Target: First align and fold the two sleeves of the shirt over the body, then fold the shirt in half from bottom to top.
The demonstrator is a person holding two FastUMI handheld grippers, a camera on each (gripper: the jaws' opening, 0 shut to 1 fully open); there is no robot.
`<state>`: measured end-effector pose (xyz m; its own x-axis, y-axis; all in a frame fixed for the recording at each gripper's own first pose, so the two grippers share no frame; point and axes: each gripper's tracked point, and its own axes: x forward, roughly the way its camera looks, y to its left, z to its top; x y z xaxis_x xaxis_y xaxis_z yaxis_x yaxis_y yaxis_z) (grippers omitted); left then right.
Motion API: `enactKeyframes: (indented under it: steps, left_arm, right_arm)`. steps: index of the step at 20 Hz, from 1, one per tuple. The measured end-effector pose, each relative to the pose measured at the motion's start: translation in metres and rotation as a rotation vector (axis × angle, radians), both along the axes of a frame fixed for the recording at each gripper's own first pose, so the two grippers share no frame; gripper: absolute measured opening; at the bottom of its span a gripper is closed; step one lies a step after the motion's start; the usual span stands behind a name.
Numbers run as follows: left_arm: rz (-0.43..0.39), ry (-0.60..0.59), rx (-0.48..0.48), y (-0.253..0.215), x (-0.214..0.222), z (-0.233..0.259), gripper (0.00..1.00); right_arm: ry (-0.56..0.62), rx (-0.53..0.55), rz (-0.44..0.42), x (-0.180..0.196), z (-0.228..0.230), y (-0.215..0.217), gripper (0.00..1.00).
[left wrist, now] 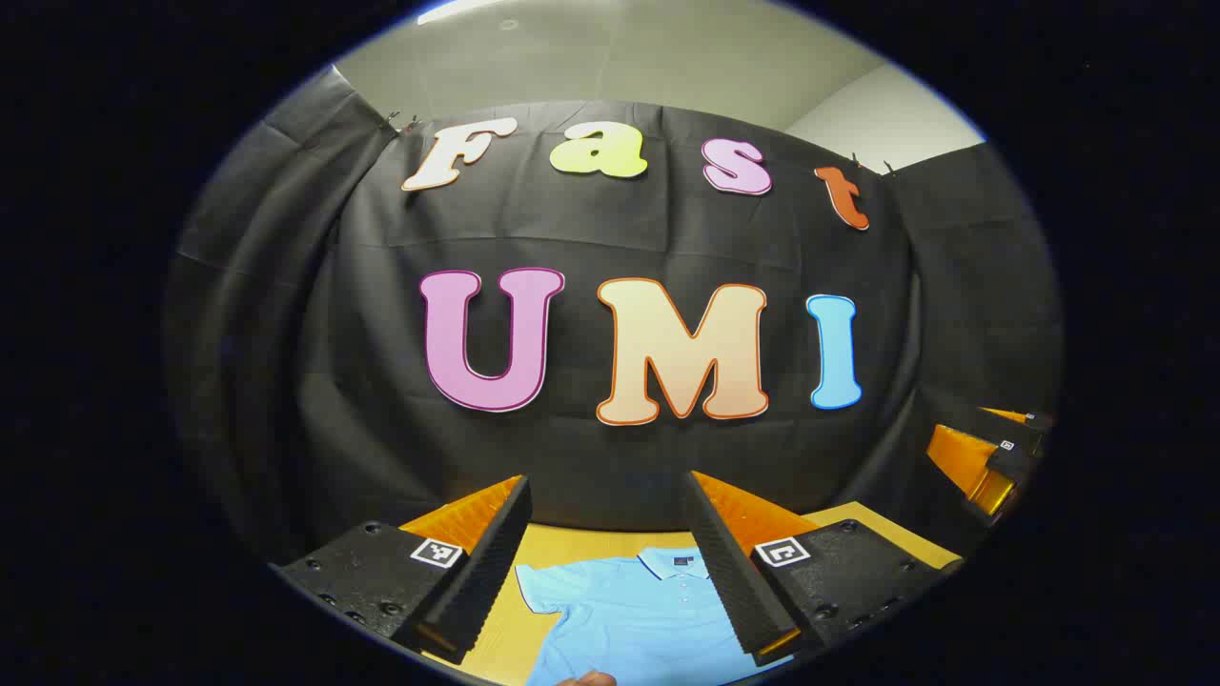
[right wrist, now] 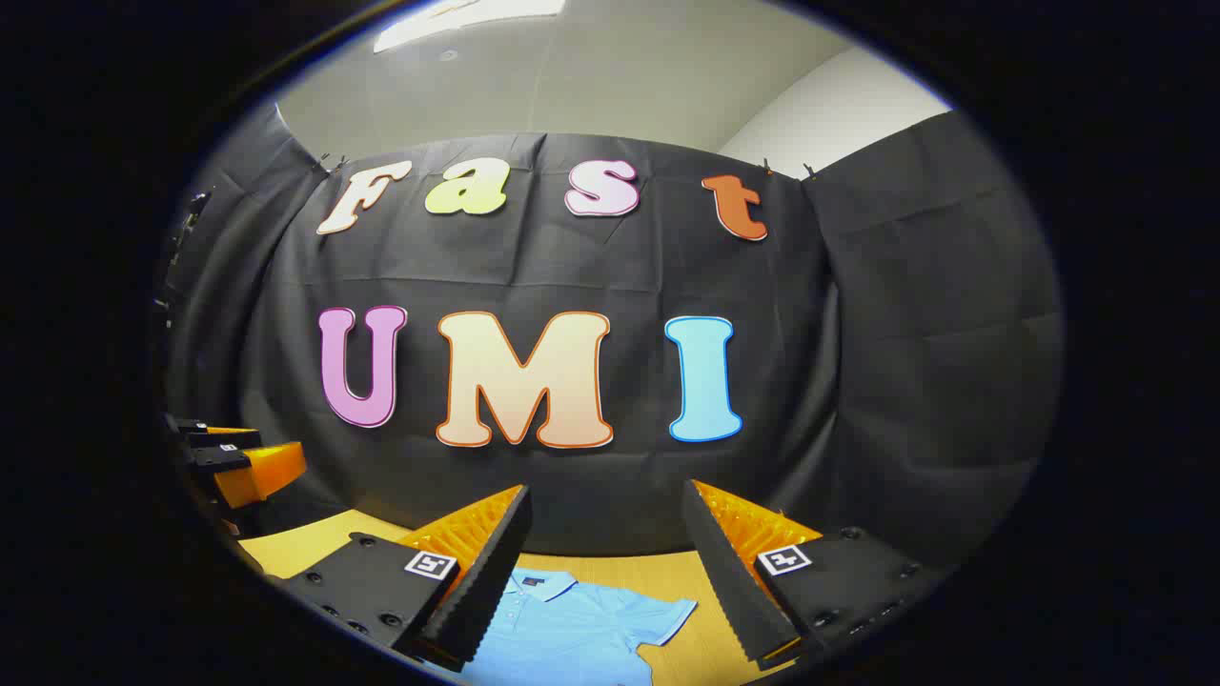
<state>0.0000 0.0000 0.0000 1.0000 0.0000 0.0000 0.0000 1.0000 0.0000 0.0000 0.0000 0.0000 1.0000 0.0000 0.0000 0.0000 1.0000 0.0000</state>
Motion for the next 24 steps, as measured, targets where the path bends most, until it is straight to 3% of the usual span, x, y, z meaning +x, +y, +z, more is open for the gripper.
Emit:
enactKeyframes:
  steps: [18,24]
  left_arm:
    - [0.001,-0.006,0.01,0.004,0.006,-0.001,0.95]
    - [-0.002,0.002,-0.018,0.009,0.012,-0.007,0.95]
  right_arm:
    - [0.026,-0.033,-0.02,0.012,-0.009,0.0,1.0]
    - [0.078,-0.023,-0.043,0.038,-0.031,-0.012,0.98]
